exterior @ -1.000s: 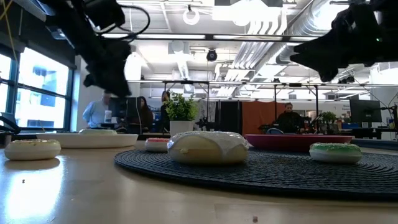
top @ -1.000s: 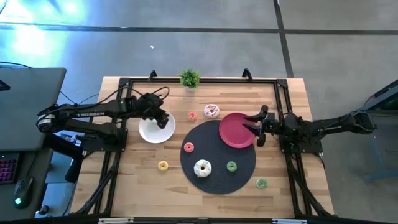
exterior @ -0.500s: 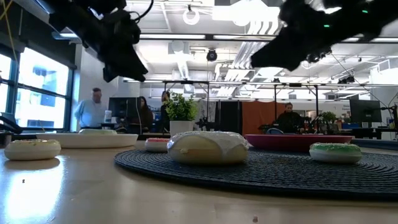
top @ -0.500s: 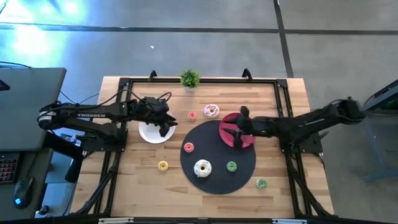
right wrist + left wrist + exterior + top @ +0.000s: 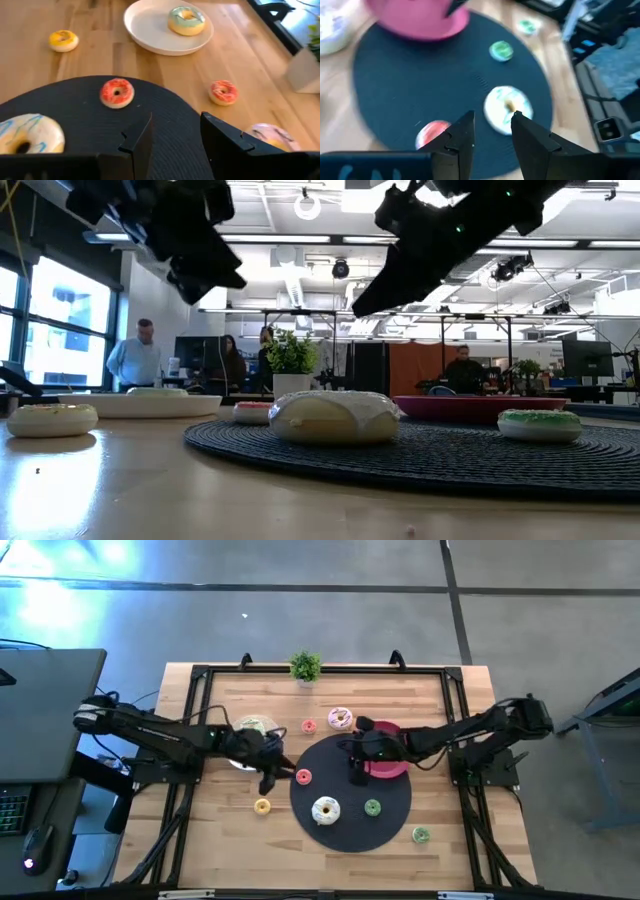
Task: Pick & Place donuts
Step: Put the white donut onto the white plate
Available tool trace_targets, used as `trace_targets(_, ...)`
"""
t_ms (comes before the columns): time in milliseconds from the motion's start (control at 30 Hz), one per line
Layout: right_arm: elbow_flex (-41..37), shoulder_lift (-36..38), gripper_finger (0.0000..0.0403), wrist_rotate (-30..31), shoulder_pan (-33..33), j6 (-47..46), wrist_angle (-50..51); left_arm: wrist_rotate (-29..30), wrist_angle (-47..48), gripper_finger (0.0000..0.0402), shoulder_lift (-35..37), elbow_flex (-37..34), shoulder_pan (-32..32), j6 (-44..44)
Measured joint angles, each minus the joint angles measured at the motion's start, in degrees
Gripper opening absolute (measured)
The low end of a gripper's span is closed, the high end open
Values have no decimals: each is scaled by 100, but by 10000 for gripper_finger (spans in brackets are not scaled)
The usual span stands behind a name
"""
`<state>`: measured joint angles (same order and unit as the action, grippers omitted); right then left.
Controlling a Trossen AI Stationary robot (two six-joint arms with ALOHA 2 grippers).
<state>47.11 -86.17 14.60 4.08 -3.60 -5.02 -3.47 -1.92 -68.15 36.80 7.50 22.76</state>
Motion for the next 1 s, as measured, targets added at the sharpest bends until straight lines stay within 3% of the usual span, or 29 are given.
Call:
trace_targets(300, 116, 24, 155, 700, -70, 6, 184, 230, -1788, 123, -1620, 0, 630, 321)
trace_targets(633, 116, 24, 155, 567, -118, -85, 289, 557, -3532, 123, -3049, 13, 722, 541)
trace_targets(1000, 116, 28, 155, 434, -120, -87, 363, 286, -3202, 123, -3968, 815, 768, 564)
